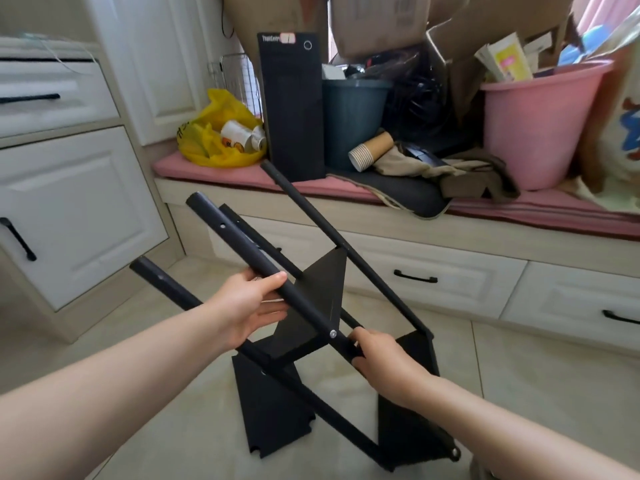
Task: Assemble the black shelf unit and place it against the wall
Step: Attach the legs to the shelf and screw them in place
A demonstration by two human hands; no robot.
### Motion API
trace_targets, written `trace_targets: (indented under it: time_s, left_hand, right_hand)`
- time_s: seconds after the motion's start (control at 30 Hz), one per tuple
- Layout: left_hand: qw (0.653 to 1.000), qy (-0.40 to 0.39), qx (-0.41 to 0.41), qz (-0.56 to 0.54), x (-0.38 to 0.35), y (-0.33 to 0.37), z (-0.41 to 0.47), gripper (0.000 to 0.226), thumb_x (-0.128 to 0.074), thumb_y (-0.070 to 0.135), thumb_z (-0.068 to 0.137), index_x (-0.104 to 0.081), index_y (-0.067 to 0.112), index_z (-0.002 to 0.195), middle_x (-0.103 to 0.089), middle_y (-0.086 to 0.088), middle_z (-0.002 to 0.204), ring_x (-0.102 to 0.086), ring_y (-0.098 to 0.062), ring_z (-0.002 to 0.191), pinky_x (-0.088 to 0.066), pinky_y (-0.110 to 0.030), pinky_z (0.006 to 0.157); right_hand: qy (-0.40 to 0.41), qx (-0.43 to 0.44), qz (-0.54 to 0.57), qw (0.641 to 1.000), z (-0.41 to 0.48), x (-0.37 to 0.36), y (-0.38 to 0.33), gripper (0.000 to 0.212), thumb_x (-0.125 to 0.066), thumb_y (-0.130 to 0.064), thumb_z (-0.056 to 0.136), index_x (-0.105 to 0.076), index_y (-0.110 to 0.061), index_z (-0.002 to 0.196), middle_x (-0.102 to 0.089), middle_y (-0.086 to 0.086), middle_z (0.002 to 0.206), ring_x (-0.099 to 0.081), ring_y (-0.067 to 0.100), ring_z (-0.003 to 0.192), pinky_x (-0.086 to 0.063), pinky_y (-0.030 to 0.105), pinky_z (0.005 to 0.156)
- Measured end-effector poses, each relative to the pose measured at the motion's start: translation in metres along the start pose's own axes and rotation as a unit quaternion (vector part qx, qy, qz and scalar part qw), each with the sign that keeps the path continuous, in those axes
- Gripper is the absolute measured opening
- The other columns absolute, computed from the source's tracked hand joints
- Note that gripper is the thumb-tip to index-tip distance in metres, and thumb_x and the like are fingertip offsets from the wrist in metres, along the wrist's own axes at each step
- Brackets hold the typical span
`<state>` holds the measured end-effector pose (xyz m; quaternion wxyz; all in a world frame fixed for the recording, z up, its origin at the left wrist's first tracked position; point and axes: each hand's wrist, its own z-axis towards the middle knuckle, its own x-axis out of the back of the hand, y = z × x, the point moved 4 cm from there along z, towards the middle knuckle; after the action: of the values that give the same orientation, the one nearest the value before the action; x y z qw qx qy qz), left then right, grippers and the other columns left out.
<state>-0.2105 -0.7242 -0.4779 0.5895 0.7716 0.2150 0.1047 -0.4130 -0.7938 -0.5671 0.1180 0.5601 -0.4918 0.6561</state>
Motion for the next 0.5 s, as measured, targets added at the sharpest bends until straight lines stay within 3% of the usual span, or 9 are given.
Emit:
trace_targets:
  time_s: [0.1,0.2,0.33,0.5]
  left_hand:
    - [0.999,-0.005,-0.02,0.025,-0.016,0.008,-0.011,0.031,-0.067,0.019,0.097,-0.055,0.018,0.125,-0.072,-0.015,0.106,-0.074,-0.031,0.093,-0.06,-0.04,0.079]
    - [0.999,0.013,-0.037,0.002,-0.03,0.008,-0.022,0.032,-0.069,0.025,0.096,-0.057,0.019,0.125,-0.072,-0.007,0.102,-0.074,-0.025,0.087,-0.061,-0.035,0.074]
    - [0.997,0.026,-0.077,0.001,-0.041,0.005,-0.037,0.025,-0.068,0.031,0.095,-0.06,0.027,0.118,-0.072,0.0,0.098,-0.075,-0.018,0.082,-0.061,-0.042,0.085]
    - [0.985,-0.026,-0.127,0.113,-0.049,0.015,-0.055,0.014,-0.067,0.033,0.095,-0.066,0.029,0.109,-0.068,-0.01,0.1,-0.074,-0.017,0.086,-0.064,-0.04,0.079]
  right_hand:
    - [-0.019,-0.021,0.049,0.998,-0.008,0.008,0.0,0.023,-0.058,-0.017,0.097,-0.054,-0.023,0.119,-0.058,-0.005,0.109,-0.06,0.013,0.095,-0.052,0.023,0.077]
    - [-0.034,-0.031,0.08,0.996,-0.019,0.008,-0.003,0.025,-0.061,-0.015,0.095,-0.055,-0.022,0.118,-0.061,-0.002,0.114,-0.06,0.014,0.098,-0.05,0.021,0.078]
    - [-0.045,-0.037,0.106,0.993,-0.035,0.001,-0.009,0.024,-0.063,-0.017,0.094,-0.053,-0.021,0.116,-0.062,-0.001,0.115,-0.061,0.016,0.102,-0.055,0.027,0.085]
    - [-0.092,-0.019,0.086,0.992,-0.049,0.018,-0.012,0.028,-0.068,-0.03,0.092,-0.06,-0.02,0.117,-0.064,-0.005,0.114,-0.062,0.012,0.102,-0.052,0.021,0.084]
